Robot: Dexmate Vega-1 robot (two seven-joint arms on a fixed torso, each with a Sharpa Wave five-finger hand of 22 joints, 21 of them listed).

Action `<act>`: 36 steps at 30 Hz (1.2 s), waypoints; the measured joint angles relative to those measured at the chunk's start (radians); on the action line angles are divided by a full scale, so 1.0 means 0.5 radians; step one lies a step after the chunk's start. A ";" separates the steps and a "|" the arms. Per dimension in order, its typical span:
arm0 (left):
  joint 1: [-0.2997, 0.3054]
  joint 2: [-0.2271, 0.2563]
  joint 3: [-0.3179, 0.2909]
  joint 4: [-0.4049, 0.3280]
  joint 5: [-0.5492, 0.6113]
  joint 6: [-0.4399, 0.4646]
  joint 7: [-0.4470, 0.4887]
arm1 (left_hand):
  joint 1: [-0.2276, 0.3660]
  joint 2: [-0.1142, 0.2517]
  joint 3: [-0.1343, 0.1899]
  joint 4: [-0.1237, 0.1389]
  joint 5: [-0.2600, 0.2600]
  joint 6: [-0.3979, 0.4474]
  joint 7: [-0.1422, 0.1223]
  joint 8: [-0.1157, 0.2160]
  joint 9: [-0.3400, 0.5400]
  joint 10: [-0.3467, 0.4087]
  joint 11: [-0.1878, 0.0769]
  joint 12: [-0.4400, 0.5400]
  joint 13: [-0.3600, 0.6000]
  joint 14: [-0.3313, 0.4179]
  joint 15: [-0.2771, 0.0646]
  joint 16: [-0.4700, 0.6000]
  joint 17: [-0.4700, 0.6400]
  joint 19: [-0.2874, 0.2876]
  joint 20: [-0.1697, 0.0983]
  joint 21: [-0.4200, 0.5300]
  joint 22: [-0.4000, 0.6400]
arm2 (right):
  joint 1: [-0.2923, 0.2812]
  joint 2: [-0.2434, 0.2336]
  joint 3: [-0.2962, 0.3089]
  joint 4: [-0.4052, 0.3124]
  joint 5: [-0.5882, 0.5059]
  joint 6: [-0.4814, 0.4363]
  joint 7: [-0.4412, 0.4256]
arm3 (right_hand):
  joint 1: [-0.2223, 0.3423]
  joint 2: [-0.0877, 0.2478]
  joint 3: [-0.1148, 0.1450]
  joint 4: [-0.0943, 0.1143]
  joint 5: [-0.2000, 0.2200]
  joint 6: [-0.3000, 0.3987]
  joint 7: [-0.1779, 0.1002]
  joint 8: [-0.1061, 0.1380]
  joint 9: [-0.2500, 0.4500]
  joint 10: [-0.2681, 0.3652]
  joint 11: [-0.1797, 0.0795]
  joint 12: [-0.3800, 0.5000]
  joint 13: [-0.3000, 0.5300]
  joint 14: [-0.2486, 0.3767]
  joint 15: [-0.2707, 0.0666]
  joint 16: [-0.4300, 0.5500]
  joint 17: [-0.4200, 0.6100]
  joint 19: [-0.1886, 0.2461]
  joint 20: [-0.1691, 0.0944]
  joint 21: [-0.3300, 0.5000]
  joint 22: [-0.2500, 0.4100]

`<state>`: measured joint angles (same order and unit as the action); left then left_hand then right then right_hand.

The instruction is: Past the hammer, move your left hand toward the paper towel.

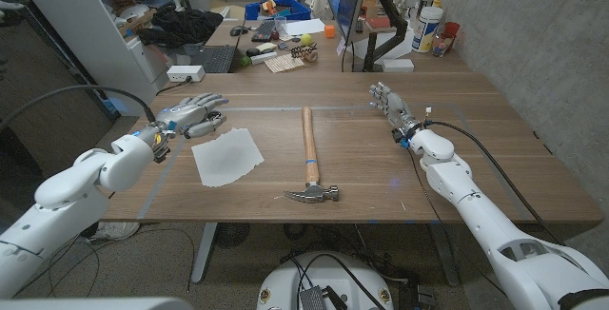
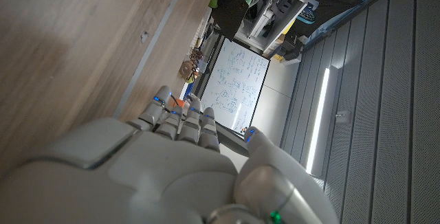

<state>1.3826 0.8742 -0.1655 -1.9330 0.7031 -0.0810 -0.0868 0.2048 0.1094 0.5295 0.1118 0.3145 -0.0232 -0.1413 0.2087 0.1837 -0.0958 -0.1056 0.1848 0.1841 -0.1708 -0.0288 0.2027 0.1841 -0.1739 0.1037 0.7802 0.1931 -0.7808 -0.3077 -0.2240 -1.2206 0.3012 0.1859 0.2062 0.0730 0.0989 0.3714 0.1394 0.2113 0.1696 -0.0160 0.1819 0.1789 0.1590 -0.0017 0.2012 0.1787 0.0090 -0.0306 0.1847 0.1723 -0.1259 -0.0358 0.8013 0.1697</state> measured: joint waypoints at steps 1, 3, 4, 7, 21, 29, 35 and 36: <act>0.002 0.006 0.005 0.004 -0.003 0.007 0.000 | 0.000 0.000 0.000 0.000 0.000 0.000 0.000 0.000 0.000 0.000 0.000 0.000 0.000 0.000 0.000 0.000 0.000 0.000 0.000 0.000 0.000 | 0.004 0.001 -0.004 0.006 -0.001 0.000 0.000 | 0.000 0.000 0.000 0.000 0.000 0.000 0.000 0.000 0.000 0.000 0.000 0.000 0.000 0.000 0.000 0.000 0.000 0.000 0.000 0.000 0.000; 0.003 0.011 0.009 0.007 -0.004 0.011 -0.002 | 0.000 0.000 0.000 0.000 0.000 0.000 0.000 0.000 0.000 0.000 0.000 0.000 0.000 0.000 0.000 0.000 0.000 0.000 0.000 0.000 0.000 | 0.006 0.001 -0.006 0.007 -0.003 0.000 0.001 | 0.000 0.000 0.000 0.000 0.000 0.000 0.000 0.000 0.000 0.000 0.000 0.000 0.000 0.000 0.000 0.000 0.000 0.000 0.000 0.000 0.000; 0.004 0.014 0.011 0.009 -0.006 0.017 -0.003 | 0.000 0.000 0.000 0.000 0.000 0.000 0.000 0.000 0.000 0.000 0.000 0.000 0.000 0.000 0.000 0.000 0.000 0.000 0.000 0.000 0.000 | 0.007 0.001 -0.007 0.009 -0.003 0.000 0.001 | 0.000 0.000 0.000 0.000 0.000 0.000 0.000 0.000 0.000 0.000 0.000 0.000 0.000 0.000 0.000 0.000 0.000 0.007 0.007 0.000 0.000; 0.004 0.023 0.020 0.015 -0.008 0.026 -0.006 | 0.000 0.000 0.000 0.000 0.000 0.000 0.000 0.000 0.000 0.000 0.000 0.000 0.000 0.000 0.000 0.000 0.000 0.000 0.000 -0.006 0.000 | 0.008 0.001 -0.010 0.012 -0.005 0.000 0.003 | 0.000 0.000 0.000 0.000 0.000 0.000 0.000 0.000 0.000 0.000 0.000 0.000 0.000 0.000 0.000 0.000 0.000 0.007 0.007 0.000 0.000; -0.013 0.061 0.077 0.039 -0.026 0.071 -0.030 | 0.000 0.000 0.000 0.012 0.000 0.000 0.000 0.000 0.000 0.000 0.000 0.000 0.000 0.000 0.000 0.000 0.000 0.000 0.000 -0.006 0.000 | 0.008 -0.012 -0.013 0.014 -0.009 0.003 0.010 | 0.000 0.000 0.000 0.000 0.000 0.000 0.000 0.000 0.000 0.000 0.000 0.000 0.000 0.000 0.000 0.000 0.000 0.015 0.000 -0.021 0.000; -0.027 0.087 0.114 0.047 -0.043 0.092 -0.043 | 0.000 0.000 0.000 0.012 0.000 0.000 0.000 0.000 0.000 -0.010 0.011 0.000 0.000 0.000 0.000 0.000 0.000 0.000 0.000 -0.006 0.000 | 0.004 -0.017 -0.013 0.014 -0.009 0.003 0.013 | 0.000 0.000 0.000 0.000 0.000 0.000 0.000 0.000 0.000 0.000 0.000 0.000 0.000 0.000 0.000 0.000 0.000 0.014 0.000 -0.021 0.000; -0.036 0.102 0.139 0.052 -0.054 0.101 -0.053 | 0.000 0.000 -0.003 0.015 0.000 0.000 0.000 -0.004 0.000 -0.018 0.003 0.000 -0.001 0.000 0.000 0.000 -0.001 0.000 0.000 -0.006 0.000 | 0.003 -0.019 -0.012 0.014 -0.008 0.003 0.016 | 0.000 0.000 0.000 0.000 0.000 0.000 0.000 0.000 0.000 0.000 0.000 0.000 0.000 0.000 0.000 0.000 0.000 0.014 0.000 -0.021 0.000; -0.037 0.106 0.144 0.052 -0.058 0.103 -0.057 | 0.000 0.000 -0.005 0.018 0.000 0.000 0.000 -0.010 0.000 -0.019 0.002 0.000 -0.001 0.000 0.000 0.000 -0.001 0.000 0.000 -0.006 0.000 | 0.002 -0.020 -0.012 0.014 -0.008 0.003 0.016 | 0.000 0.000 0.000 0.000 0.000 0.000 0.000 0.000 0.000 0.000 0.000 0.000 0.000 0.000 0.000 0.000 0.000 0.014 0.000 -0.021 0.000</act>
<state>1.3639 0.9271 -0.0935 -1.9069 0.6744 -0.0292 -0.1152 0.2048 0.1094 0.5270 0.1206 0.3145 -0.0232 -0.1412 0.2036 0.1836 -0.1053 -0.1044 0.1848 0.1838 -0.1707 -0.0288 0.2027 0.1838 -0.1739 0.1037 0.7772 0.1929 -0.7797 -0.3176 -0.2302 -1.2138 0.2970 0.1875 0.2143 0.0730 0.0989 0.3714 0.1394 0.2112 0.1696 -0.0160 0.1819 0.1789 0.1590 -0.0017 0.2012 0.1787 0.0090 -0.0306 0.1847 0.1725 -0.1187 -0.0358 0.7908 0.1697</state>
